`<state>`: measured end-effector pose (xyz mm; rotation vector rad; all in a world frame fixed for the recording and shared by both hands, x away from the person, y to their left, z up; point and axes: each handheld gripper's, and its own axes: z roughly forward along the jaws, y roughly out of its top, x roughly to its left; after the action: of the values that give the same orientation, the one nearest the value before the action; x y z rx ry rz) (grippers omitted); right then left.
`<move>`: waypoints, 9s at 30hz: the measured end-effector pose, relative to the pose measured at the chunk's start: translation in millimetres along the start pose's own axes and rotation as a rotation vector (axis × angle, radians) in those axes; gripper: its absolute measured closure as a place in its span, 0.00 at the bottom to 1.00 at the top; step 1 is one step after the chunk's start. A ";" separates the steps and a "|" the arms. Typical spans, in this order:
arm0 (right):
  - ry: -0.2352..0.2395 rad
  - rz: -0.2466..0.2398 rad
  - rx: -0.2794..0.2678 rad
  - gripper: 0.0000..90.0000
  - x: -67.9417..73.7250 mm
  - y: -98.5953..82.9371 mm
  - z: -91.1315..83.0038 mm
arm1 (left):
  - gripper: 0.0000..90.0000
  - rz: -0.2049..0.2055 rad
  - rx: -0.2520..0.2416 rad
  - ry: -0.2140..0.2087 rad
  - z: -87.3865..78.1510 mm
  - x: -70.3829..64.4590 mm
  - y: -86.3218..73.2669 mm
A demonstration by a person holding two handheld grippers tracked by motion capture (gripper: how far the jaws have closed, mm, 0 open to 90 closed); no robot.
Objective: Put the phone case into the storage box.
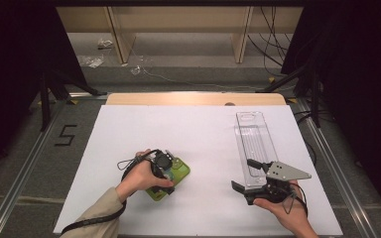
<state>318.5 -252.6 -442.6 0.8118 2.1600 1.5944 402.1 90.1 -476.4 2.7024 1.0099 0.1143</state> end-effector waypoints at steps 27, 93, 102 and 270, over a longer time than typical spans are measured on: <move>0.006 -0.003 0.004 0.09 0.8 -0.2 0.8 | 0.05 -0.014 0.009 -0.009 -1.4 -0.2 1.2; 0.006 -0.007 0.003 0.10 1.1 0.4 0.4 | 0.18 -0.044 0.011 -0.012 -7.1 -2.0 0.7; 0.006 -0.005 0.003 0.10 1.5 0.6 0.6 | 0.18 -0.045 -0.028 -0.028 -13.4 -2.4 -0.5; 0.003 0.108 -0.083 0.05 5.1 34.1 46.6 | 0.18 0.067 -0.685 0.062 -36.6 -52.3 -24.6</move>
<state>349.6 -207.2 -424.7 0.9142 2.0681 1.7260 341.0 81.4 -446.8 2.1093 0.7183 0.4664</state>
